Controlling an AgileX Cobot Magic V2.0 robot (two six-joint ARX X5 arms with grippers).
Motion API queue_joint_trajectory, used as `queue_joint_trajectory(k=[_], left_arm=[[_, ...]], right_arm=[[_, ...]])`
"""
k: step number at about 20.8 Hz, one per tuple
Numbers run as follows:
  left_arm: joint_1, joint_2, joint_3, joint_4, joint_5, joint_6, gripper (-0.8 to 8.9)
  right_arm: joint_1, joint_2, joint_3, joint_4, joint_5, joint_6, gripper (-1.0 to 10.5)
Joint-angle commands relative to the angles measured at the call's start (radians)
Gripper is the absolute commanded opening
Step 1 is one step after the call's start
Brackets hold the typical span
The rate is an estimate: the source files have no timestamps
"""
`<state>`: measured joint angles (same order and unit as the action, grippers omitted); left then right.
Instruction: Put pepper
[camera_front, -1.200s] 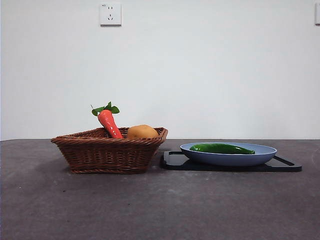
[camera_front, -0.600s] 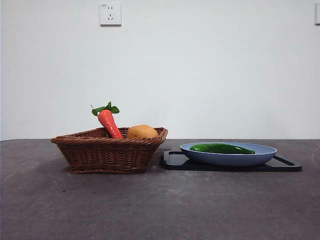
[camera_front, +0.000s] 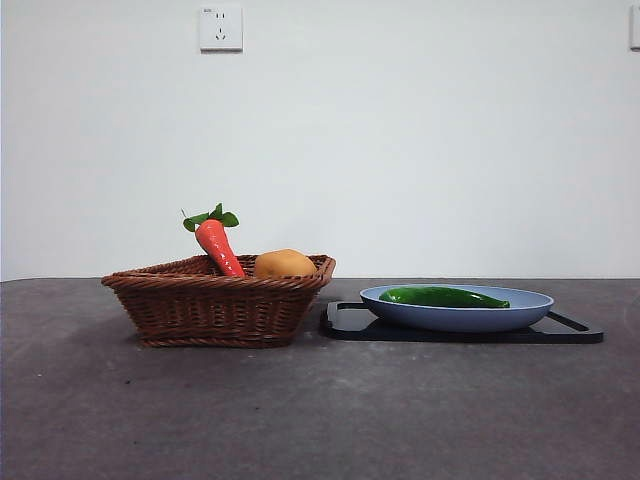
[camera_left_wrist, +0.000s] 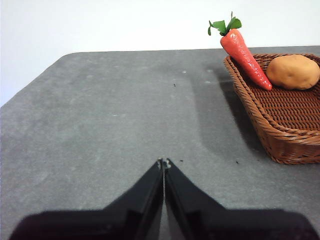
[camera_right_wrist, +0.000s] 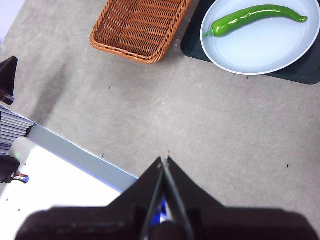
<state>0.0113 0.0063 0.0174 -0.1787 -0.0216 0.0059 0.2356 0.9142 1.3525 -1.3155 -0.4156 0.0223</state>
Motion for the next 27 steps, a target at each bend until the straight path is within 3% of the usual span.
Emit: queue_joint_trajectory(k=[1, 4, 8, 13, 17, 27], left_arm=[[0.003, -0.002, -0.011, 0.014, 0.002, -0.010, 0.08], [0.003, -0.002, -0.011, 0.014, 0.002, -0.010, 0.08], [0.003, -0.002, -0.011, 0.015, 0.002, -0.010, 0.08], [0.003, -0.002, -0.011, 0.029, 0.002, -0.010, 0.08], [0.003, -0.002, -0.011, 0.028, 0.002, -0.010, 0.08], [0.003, -0.002, -0.011, 0.029, 0.002, -0.010, 0.08]], right_arm=[[0.002, 0.006, 0.018, 0.006, 0.002, 0.006, 0.1], [0.002, 0.006, 0.018, 0.031, 0.003, -0.059, 0.1], [-0.066, -0.079, -0.067, 0.305, 0.027, -0.105, 0.1], [-0.165, -0.328, -0.451, 0.742, 0.034, -0.083, 0.1], [-0.184, -0.514, -0.751, 0.988, 0.117, -0.076, 0.1], [-0.180, -0.753, -1.070, 1.084, 0.167, -0.046, 0.1]])
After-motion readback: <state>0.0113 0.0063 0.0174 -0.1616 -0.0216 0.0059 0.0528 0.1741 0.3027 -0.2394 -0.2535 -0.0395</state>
